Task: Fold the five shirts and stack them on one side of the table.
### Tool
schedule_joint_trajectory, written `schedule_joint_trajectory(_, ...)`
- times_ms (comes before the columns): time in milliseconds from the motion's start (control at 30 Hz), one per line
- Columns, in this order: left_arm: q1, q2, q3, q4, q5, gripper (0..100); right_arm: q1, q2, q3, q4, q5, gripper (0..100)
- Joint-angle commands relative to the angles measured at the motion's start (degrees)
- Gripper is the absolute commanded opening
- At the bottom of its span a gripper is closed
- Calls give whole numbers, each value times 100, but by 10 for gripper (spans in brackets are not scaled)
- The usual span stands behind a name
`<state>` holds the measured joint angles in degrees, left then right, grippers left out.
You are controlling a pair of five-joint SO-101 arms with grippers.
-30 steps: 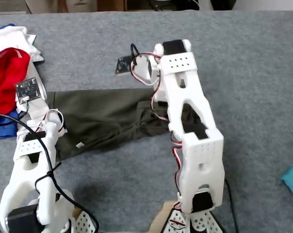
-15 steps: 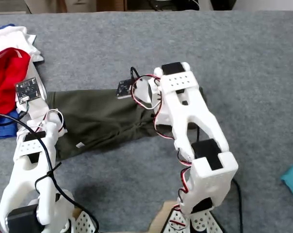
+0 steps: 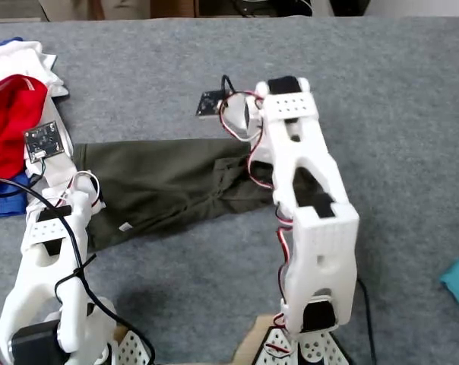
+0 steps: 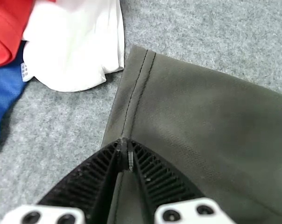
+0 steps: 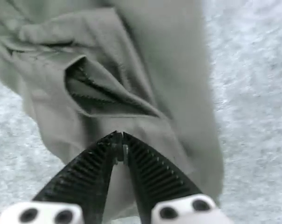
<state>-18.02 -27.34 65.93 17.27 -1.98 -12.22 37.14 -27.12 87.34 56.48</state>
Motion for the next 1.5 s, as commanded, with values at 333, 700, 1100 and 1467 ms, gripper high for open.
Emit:
schedule_joint_trajectory(333, 18, -48, -237, -70, -9, 24, -374, 646, -2615, 1512, -114, 5)
schedule_joint_trajectory(700, -290, -127, -527, 431, 53, 20, -690, -822, 286, 1011, -299, 5)
schedule_joint_trajectory(1100, -273, 4, -633, 501, 202, 20, -1244, 347, -338, -44, -448, 5)
schedule_joint_trajectory(1467, -264, 4, -624, 501, 176, 20, -1455, 980, -1411, 396, -448, 5)
